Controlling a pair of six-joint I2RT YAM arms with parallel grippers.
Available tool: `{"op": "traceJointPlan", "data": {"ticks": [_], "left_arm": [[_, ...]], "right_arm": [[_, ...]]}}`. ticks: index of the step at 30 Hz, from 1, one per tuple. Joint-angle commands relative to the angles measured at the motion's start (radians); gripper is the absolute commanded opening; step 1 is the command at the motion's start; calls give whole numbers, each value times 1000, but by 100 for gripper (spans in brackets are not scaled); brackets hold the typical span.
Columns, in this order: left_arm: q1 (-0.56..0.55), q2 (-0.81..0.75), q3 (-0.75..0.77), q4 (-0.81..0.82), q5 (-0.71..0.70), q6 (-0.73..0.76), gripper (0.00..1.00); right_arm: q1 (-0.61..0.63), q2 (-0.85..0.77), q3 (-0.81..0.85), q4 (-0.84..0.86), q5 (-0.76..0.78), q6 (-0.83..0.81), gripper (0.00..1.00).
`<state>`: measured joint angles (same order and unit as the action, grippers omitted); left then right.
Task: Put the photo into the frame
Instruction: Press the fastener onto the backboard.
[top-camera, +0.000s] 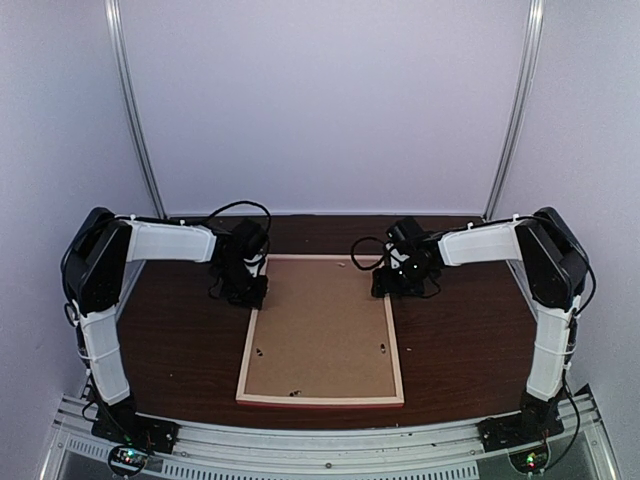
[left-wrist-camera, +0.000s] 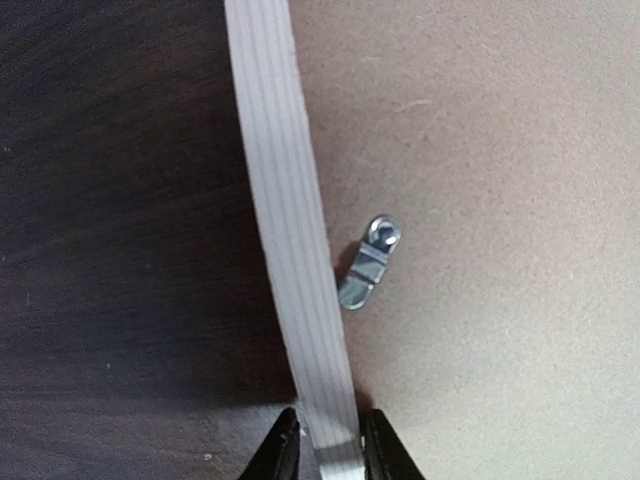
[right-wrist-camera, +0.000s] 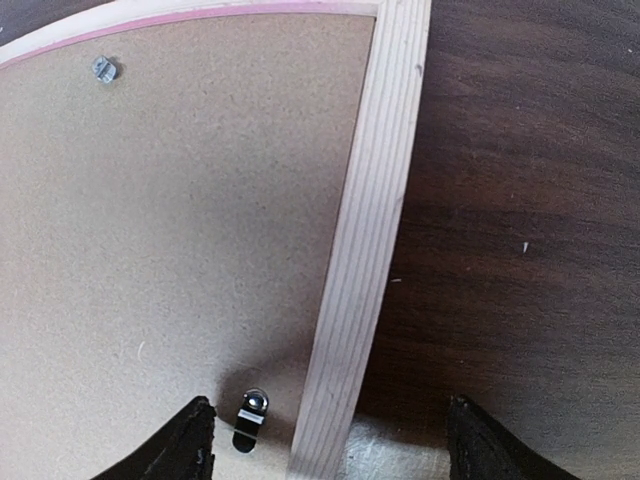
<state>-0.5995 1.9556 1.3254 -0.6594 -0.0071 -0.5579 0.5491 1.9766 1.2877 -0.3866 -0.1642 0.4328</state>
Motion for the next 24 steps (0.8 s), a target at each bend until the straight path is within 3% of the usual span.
{"op": "traceJointPlan", "data": {"ticks": [1, 16, 24], "left_arm": [[-5, -11, -42, 4, 48, -26, 20], [-5, -12, -50, 12, 45, -28, 15], [-5, -12, -48, 12, 47, -23, 14]], "right_arm": [[-5, -12, -23, -41, -15, 3, 79], [-8, 3, 15, -82, -12, -50, 70], [-26, 33, 19, -59, -45, -38, 60]]}}
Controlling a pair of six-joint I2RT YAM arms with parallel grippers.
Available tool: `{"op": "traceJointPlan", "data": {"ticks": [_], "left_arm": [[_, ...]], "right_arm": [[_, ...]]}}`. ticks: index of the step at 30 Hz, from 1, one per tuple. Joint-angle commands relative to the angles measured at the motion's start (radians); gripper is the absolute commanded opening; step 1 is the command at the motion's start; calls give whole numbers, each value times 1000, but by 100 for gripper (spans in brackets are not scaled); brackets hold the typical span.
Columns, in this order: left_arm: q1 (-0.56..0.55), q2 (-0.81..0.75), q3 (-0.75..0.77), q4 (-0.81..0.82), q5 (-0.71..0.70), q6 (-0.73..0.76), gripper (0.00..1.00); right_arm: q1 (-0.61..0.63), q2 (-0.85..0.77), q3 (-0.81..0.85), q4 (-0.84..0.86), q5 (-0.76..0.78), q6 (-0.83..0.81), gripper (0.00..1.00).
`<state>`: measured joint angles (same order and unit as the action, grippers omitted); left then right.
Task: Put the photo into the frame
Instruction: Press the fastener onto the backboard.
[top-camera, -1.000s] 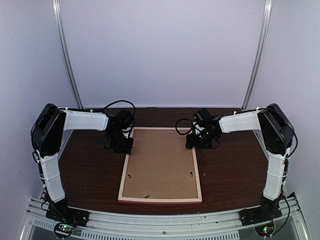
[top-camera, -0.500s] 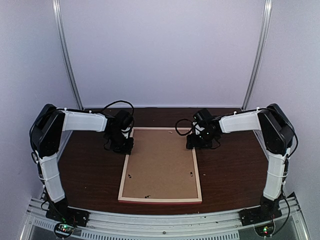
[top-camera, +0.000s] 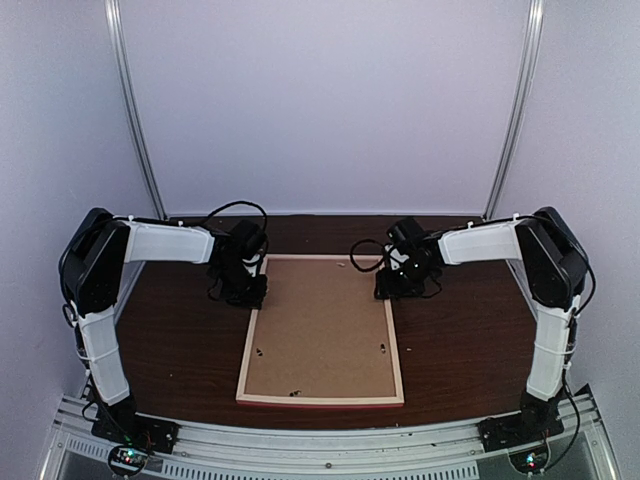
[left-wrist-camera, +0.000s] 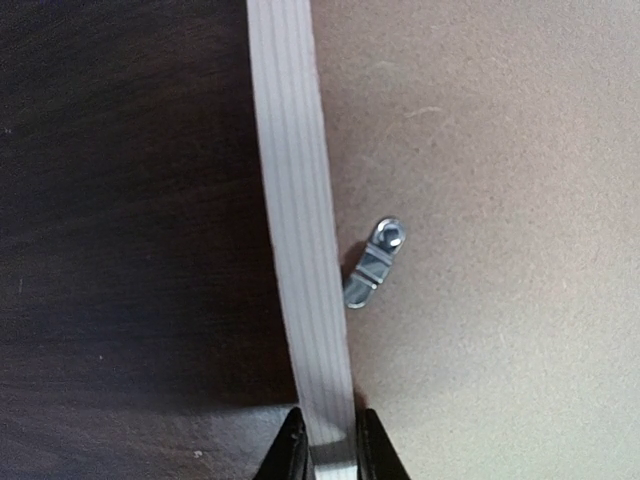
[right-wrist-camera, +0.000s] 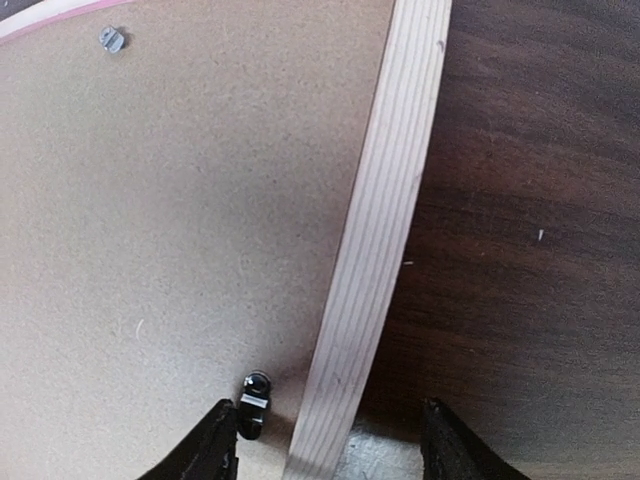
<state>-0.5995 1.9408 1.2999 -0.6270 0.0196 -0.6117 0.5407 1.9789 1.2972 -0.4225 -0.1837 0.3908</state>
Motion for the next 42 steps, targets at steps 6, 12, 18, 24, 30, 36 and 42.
{"op": "traceJointPlan", "data": {"ticks": [6, 12, 18, 24, 30, 36, 42], "left_arm": [[-5, 3, -23, -20, 17, 35, 14], [-5, 2, -27, -23, 17, 40, 14], [-5, 0, -25, -25, 19, 43, 14], [-5, -4, -21, -26, 19, 45, 14], [-5, -1, -15, -27, 18, 46, 14], [-5, 2, -14, -27, 19, 46, 14], [-5, 2, -16, -27, 17, 46, 14]], "right_arm": [[-40, 39, 12, -3, -71, 9, 49], [-54, 48, 24, 2, -109, 6, 39], [-60, 63, 40, -7, -138, -13, 35], [-71, 64, 49, -11, -172, -14, 46], [-98, 60, 35, 7, -217, 5, 47], [-100, 57, 22, -9, -218, -21, 45], [-100, 51, 5, -4, -243, -39, 51]]}}
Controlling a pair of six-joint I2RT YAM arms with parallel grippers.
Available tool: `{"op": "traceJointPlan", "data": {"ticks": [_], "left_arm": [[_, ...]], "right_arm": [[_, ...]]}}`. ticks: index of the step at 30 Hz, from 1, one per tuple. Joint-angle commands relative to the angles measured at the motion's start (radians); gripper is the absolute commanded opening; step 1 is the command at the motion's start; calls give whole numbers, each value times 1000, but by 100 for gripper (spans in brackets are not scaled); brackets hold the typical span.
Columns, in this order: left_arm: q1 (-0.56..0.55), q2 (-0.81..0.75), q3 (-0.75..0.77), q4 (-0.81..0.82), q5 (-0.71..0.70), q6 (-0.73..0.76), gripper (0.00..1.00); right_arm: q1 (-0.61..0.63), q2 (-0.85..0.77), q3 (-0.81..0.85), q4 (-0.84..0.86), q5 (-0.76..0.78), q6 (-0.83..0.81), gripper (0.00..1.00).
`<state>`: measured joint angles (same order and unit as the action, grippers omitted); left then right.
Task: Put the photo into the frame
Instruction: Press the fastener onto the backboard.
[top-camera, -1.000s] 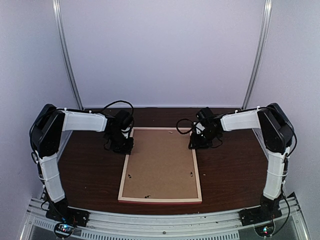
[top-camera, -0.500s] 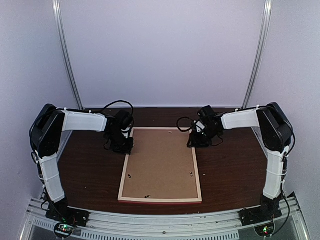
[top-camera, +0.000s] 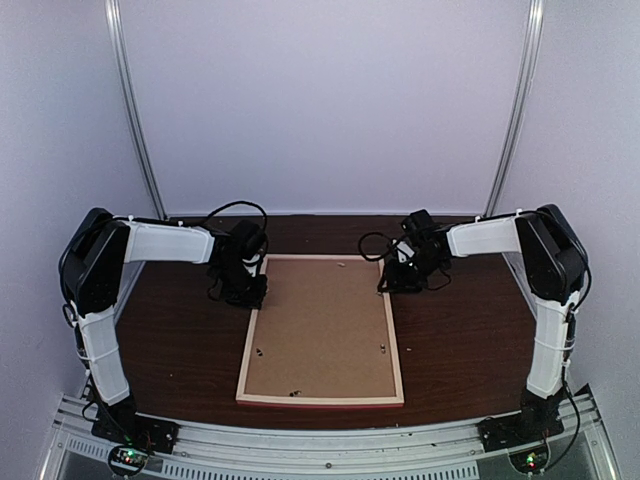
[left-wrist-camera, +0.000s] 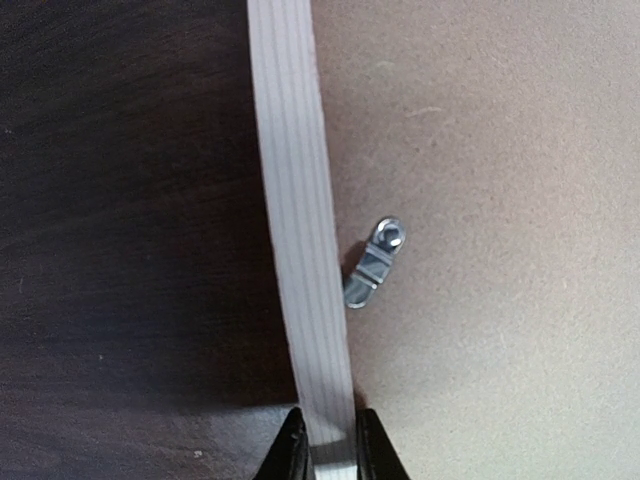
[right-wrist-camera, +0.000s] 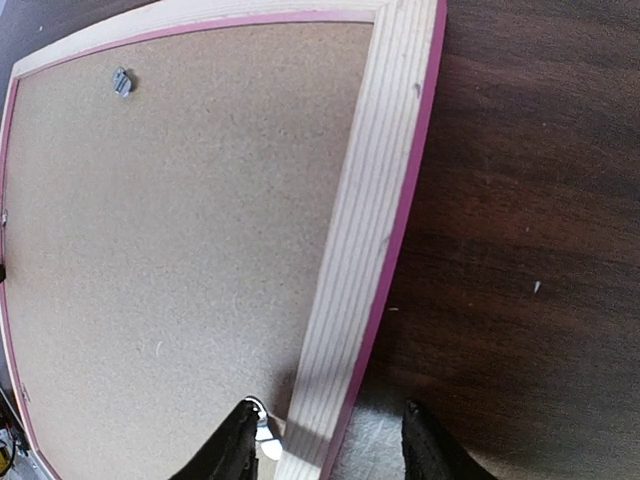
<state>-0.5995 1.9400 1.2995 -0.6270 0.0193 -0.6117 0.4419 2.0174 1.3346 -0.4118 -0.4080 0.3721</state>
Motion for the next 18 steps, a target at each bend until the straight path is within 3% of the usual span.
{"op": "traceJointPlan", "data": {"ticks": [1, 6, 18], "left_arm": [[-5, 2, -16, -27, 18, 46, 14], [-5, 2, -16, -27, 19, 45, 14], [-5, 8, -14, -27, 21, 44, 14]], "right_arm": [[-2, 10, -37, -8, -25, -20, 52], [5, 0, -49, -1, -35, -37, 55], [55, 13, -13, -99, 113, -122, 54]]}}
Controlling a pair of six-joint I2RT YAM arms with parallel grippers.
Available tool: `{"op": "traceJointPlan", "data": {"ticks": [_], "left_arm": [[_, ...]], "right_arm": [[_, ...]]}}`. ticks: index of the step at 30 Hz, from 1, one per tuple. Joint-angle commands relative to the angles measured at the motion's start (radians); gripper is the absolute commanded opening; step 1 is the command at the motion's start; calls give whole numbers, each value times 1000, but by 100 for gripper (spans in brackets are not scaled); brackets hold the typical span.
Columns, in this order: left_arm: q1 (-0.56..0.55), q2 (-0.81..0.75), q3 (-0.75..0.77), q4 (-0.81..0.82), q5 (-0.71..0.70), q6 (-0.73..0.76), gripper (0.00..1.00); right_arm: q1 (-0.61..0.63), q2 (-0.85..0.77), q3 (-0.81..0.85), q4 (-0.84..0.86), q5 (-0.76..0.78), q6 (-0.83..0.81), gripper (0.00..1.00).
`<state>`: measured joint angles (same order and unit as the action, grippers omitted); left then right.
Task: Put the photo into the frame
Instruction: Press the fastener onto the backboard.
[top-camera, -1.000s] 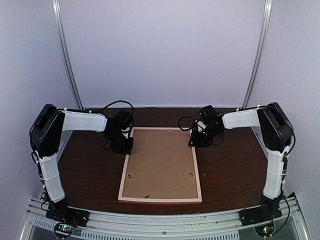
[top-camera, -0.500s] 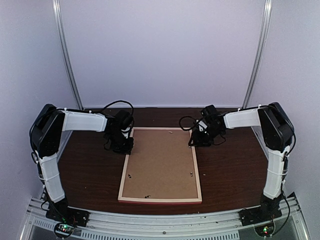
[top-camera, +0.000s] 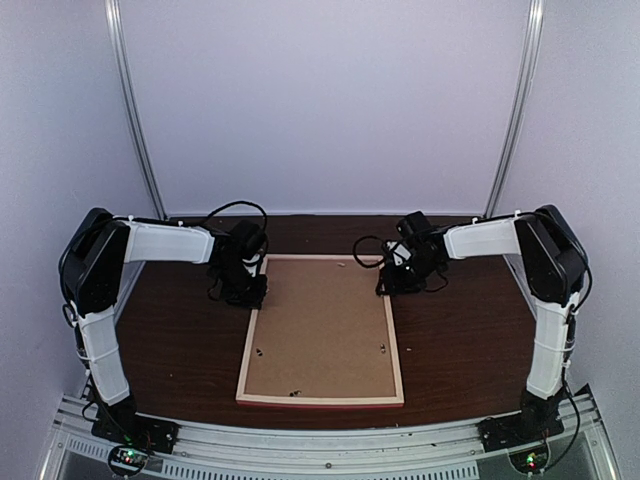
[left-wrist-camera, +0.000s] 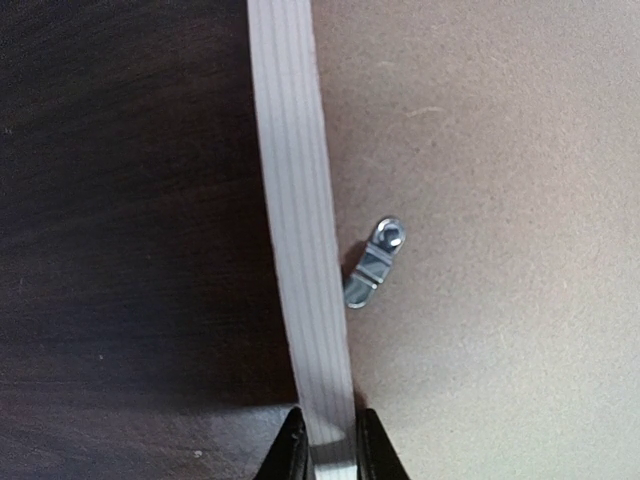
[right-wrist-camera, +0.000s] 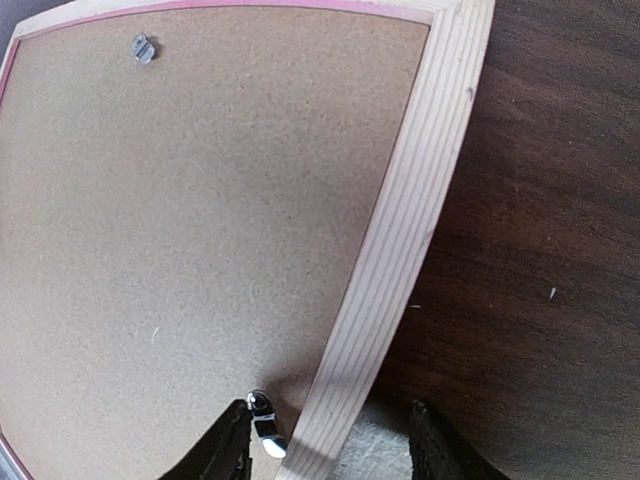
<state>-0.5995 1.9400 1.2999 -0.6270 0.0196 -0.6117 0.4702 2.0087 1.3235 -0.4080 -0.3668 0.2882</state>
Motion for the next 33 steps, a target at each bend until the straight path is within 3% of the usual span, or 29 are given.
{"op": "traceJointPlan", "data": {"ticks": [1, 7, 33], "left_arm": [[-5, 7, -14, -27, 20, 44, 14], [-5, 10, -14, -27, 20, 44, 14], [-5, 1, -19, -28, 25, 47, 14]], "right_arm": [[31, 23, 1, -108, 81, -43, 54], [54, 31, 15, -127, 129, -61, 53], [27, 72, 68, -130, 82, -22, 30]]}}
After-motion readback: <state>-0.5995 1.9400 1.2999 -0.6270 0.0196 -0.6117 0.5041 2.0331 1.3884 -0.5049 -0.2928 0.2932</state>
